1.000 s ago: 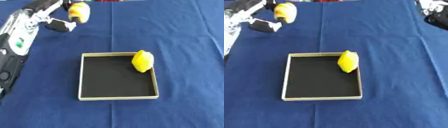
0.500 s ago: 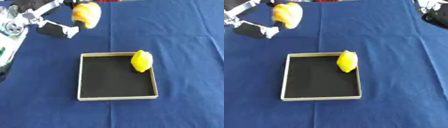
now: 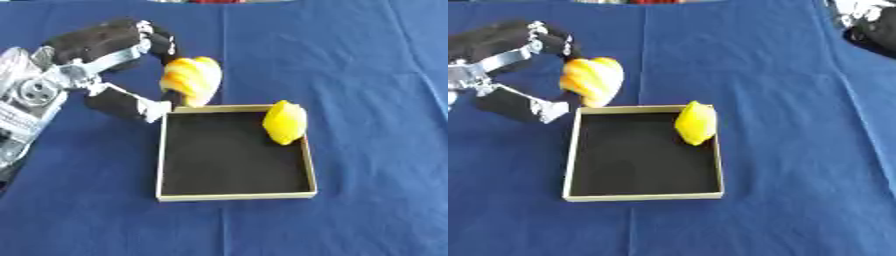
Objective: Pick up objects on the table and place them in the box.
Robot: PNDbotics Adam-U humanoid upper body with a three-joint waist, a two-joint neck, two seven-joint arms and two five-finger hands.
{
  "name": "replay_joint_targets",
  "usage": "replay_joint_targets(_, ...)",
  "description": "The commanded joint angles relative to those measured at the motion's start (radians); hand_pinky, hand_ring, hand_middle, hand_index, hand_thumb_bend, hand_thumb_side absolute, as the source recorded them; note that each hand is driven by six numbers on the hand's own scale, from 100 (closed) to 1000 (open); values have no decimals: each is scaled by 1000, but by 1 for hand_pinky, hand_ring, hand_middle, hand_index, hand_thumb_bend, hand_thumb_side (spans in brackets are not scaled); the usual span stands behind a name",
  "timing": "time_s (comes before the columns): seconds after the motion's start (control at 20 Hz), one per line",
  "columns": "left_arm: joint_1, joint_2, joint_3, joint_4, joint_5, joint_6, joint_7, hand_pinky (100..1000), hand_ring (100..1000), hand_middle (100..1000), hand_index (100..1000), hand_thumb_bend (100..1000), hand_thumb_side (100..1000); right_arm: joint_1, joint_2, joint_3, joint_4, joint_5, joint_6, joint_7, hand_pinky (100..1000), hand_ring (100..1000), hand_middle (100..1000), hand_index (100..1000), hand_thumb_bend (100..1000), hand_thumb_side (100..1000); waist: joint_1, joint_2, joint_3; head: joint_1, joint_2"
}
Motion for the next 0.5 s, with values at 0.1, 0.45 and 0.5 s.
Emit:
replay_joint_targets(0.1, -1, -33, -15, 16, -33, -21, -3, 706, 643, 587, 649, 100, 291, -3, -14, -15, -16, -10, -2, 0, 883, 892, 835, 860, 102, 508, -2, -27, -1, 5, -7)
replay_joint_targets(0.45, 27, -103, -26, 55, -74, -28, 11, 706, 645, 589, 653, 100, 309, 0, -5, -16, -16, -13, -1, 1, 883, 892, 835, 859, 102, 509, -3, -27, 1, 6, -10)
replay_joint_targets(0.5, 30, -112, -26, 60, -83, -29, 15, 711, 650, 594, 659, 100, 307, 1, -4, -17, -16, -14, -1, 1, 883, 892, 835, 859, 101, 509, -3, -27, 1, 5, -10)
